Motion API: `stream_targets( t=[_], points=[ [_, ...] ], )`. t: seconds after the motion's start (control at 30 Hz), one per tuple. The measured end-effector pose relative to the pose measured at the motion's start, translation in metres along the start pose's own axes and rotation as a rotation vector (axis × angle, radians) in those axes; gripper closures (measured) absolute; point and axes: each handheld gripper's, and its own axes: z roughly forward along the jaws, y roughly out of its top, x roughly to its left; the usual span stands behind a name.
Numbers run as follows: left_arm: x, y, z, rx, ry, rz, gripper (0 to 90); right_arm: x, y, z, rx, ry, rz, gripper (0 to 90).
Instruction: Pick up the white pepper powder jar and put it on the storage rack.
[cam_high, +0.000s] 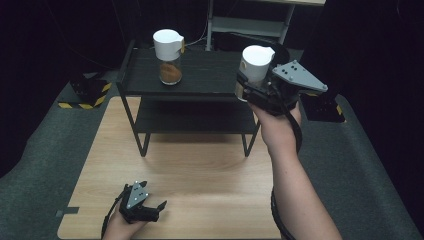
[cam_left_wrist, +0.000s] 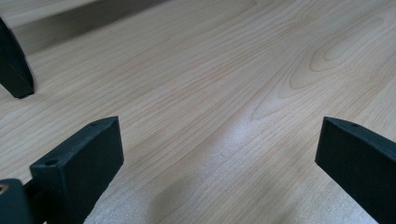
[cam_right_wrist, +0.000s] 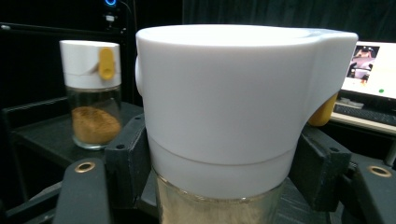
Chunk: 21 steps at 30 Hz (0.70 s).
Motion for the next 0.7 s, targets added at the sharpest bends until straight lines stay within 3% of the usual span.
stream_targets(
  t=[0.7],
  points=[
    [0.002, -0.002, -0.001, -0.011, -0.008, -0.012, 1.3, -0.007, 0.007, 0.052, 0.041, -0.054, 0.014, 30.1]
  ],
)
